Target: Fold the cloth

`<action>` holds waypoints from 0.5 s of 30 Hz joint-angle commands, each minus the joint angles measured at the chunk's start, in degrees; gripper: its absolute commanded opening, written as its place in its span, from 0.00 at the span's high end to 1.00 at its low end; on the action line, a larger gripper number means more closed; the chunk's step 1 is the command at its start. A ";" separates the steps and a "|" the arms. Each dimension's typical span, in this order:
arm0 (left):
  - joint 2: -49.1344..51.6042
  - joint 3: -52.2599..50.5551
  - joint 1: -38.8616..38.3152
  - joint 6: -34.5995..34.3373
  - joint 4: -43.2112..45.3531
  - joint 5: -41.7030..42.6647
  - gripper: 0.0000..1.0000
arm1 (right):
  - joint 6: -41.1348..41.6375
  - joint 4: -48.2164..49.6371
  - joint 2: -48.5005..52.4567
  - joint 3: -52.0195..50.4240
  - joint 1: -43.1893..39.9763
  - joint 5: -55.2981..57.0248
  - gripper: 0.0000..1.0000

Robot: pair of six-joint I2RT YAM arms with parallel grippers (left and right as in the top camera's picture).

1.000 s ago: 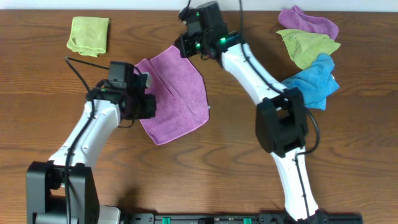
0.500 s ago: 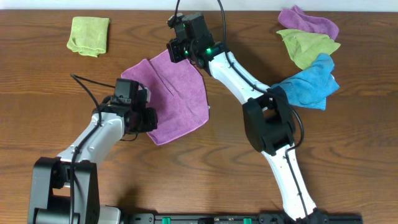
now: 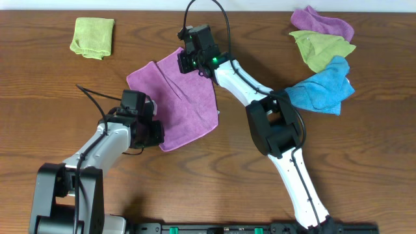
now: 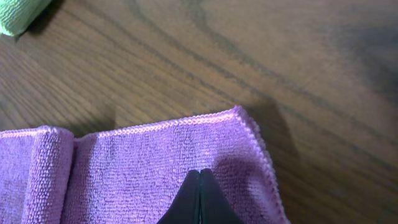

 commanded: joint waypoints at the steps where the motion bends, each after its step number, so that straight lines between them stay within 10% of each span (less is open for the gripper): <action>1: -0.26 -0.31 -0.02 -0.24 0.02 -0.55 0.94 | 0.72 0.33 1.05 1.09 0.61 1.53 0.99; 15: 0.26 -0.39 -3.52 -0.44 2.19 -2.36 0.94 | 0.68 -0.22 1.22 1.09 0.44 7.63 0.99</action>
